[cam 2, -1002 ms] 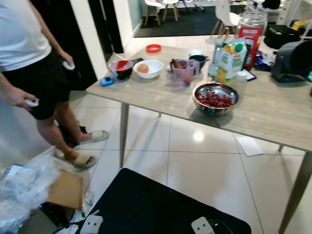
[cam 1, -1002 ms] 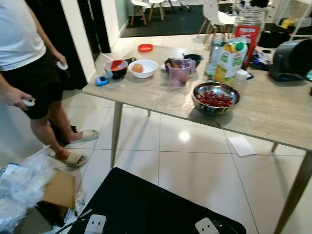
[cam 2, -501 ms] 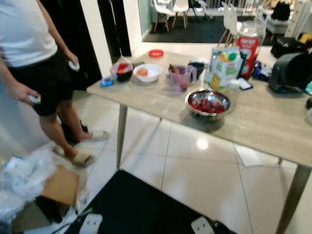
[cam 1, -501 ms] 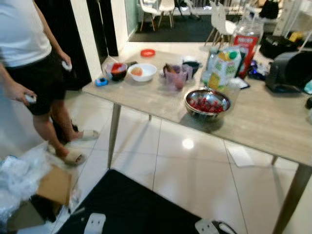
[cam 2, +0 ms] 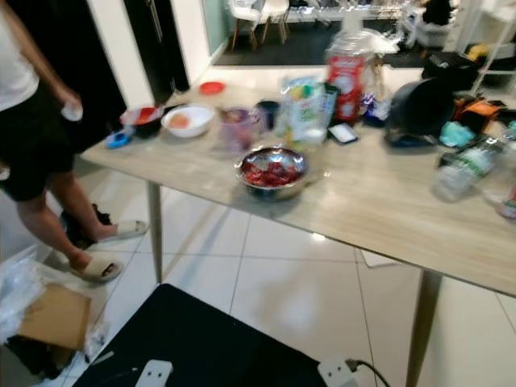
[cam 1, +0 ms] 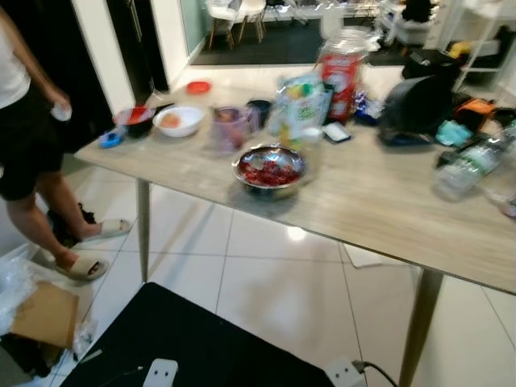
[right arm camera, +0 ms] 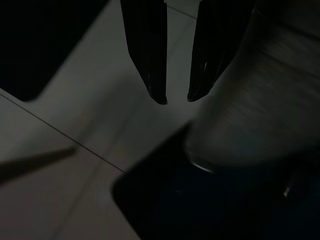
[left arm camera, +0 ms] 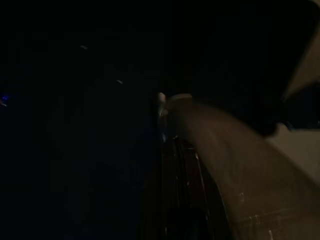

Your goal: Restocking fridge

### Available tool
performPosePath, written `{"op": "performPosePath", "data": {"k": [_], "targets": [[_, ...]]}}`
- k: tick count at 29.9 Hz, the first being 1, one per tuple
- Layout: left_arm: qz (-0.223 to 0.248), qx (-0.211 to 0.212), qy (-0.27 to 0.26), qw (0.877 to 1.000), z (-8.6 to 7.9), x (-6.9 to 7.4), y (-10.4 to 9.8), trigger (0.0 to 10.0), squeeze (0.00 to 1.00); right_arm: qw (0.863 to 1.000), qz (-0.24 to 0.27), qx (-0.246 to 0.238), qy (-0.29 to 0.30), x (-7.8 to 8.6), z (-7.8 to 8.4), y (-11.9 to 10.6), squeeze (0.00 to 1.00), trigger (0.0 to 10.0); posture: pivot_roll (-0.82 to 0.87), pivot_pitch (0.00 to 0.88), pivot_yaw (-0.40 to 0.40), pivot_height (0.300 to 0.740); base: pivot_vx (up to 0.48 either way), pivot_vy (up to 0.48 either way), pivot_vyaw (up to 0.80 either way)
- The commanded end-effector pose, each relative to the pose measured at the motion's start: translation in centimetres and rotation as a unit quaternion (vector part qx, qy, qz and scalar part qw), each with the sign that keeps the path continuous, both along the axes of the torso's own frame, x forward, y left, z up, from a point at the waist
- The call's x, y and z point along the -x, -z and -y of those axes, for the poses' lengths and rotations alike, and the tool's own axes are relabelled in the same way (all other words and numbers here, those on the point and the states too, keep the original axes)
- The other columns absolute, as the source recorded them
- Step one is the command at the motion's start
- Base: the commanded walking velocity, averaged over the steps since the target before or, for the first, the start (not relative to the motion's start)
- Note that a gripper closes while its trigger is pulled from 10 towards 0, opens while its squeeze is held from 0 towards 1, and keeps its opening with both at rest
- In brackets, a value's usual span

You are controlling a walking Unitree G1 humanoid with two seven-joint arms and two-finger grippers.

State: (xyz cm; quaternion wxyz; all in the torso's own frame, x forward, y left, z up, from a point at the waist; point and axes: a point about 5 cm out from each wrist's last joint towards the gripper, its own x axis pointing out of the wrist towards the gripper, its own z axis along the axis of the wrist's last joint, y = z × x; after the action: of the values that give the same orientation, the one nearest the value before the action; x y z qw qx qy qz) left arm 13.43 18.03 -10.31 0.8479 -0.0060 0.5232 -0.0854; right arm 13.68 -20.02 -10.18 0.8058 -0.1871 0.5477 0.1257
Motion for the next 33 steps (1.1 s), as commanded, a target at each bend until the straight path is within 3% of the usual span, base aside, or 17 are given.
{"op": "performPosePath", "data": {"k": [1, 22, 33], "targets": [[-0.007, -0.006, 0.004, 1.0, -0.29, 0.41, 0.11, 10.0, 0.0, 1.0, -0.009, -0.004, -0.004, 0.41, -0.42, 0.21, 0.0, 10.0, -0.05, 0.0, 0.043, 0.74, 0.0, -0.439, 0.0], [-0.007, 0.0, 0.004, 1.0, -0.06, 0.45, 0.14, 10.0, 0.0, 1.0, -0.007, -0.014, 0.0, 0.55, -0.64, 0.27, 0.0, 10.0, -0.05, 0.0, 0.047, 0.74, 0.0, -0.423, 0.0], [-0.004, 0.0, -0.006, 1.0, -0.15, 0.35, 0.1, 10.0, 0.0, 1.0, -0.003, -0.018, 0.006, 0.38, -0.74, 0.22, 0.0, 10.0, -0.05, 0.0, 0.049, 0.74, 0.0, 0.0, 0.72]]}}
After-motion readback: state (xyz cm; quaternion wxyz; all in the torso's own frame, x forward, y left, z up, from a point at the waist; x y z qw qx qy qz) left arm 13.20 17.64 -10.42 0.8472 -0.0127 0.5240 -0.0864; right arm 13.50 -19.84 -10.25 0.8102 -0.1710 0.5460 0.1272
